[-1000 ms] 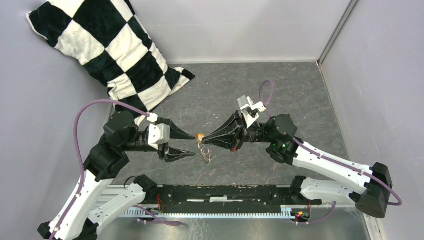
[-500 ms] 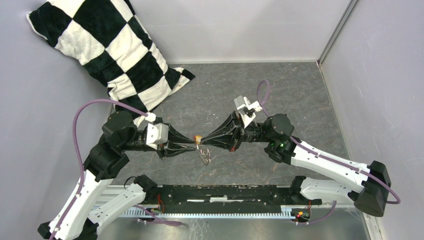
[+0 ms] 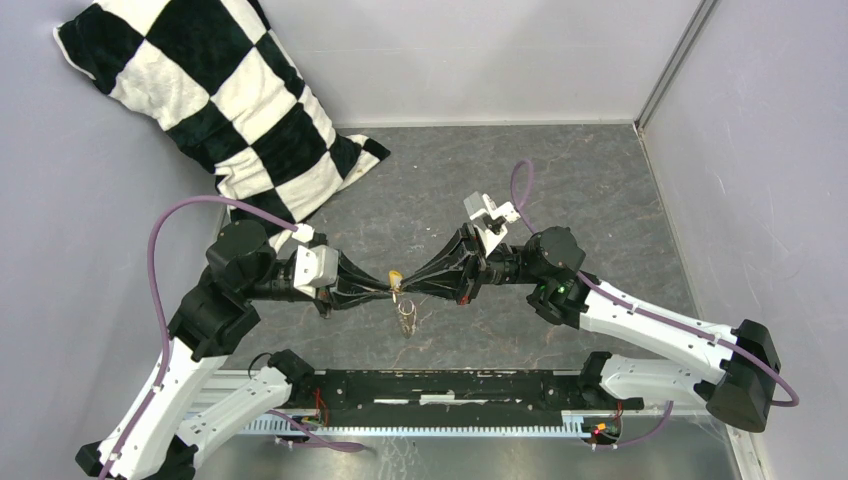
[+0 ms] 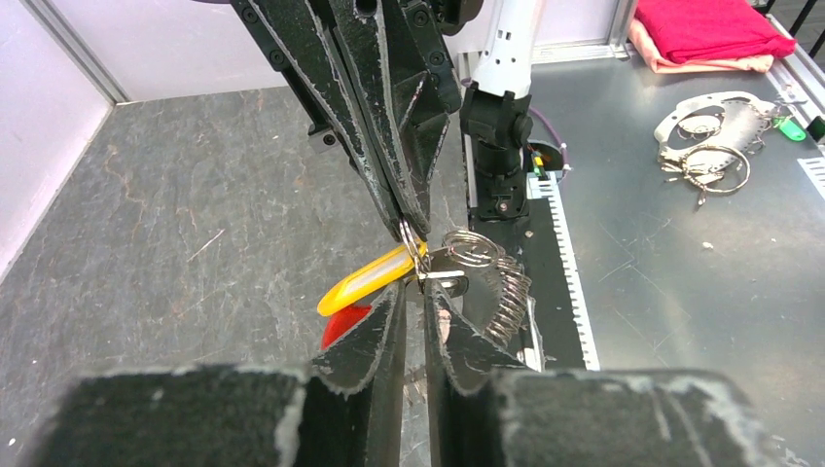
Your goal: Put the keys on the keyring
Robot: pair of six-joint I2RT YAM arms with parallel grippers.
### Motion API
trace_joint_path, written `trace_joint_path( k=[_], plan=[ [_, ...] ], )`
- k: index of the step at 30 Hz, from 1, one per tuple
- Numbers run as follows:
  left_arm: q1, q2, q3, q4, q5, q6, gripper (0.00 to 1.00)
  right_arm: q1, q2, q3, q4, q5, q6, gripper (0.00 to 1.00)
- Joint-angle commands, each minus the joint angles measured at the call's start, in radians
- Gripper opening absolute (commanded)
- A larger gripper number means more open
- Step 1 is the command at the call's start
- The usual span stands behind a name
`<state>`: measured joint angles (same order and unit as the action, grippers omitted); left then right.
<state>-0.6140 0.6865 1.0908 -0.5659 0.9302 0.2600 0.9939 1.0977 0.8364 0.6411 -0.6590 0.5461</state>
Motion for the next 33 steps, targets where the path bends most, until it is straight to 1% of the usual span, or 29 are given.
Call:
trace_joint_path(
  k=[1, 5, 10, 18, 23, 33],
  plan=[
    [-0.003, 0.0, 0.032, 0.025, 0.033, -0.012, 0.17, -0.002, -0.007, -0.003, 0.065, -0.011, 0.027, 0.01],
    [-0.003, -0.001, 0.032, 0.024, 0.033, -0.002, 0.14, -0.002, 0.0, -0.018, 0.111, -0.004, 0.064, 0.01],
    [-0.003, -0.007, 0.027, 0.024, 0.018, 0.033, 0.09, -0.001, 0.014, -0.041, 0.207, 0.026, 0.135, 0.01],
    [-0.003, -0.015, 0.032, 0.024, 0.001, 0.104, 0.06, 0.006, 0.028, -0.08, 0.311, 0.105, 0.194, 0.01],
    [-0.003, -0.026, 0.022, 0.024, -0.009, 0.148, 0.02, 0.017, 0.029, -0.09, 0.332, 0.151, 0.199, 0.01],
    [-0.003, -0.068, -0.012, 0.024, -0.043, 0.314, 0.02, 0.037, 0.033, -0.123, 0.378, 0.229, 0.214, 0.01]
  ],
)
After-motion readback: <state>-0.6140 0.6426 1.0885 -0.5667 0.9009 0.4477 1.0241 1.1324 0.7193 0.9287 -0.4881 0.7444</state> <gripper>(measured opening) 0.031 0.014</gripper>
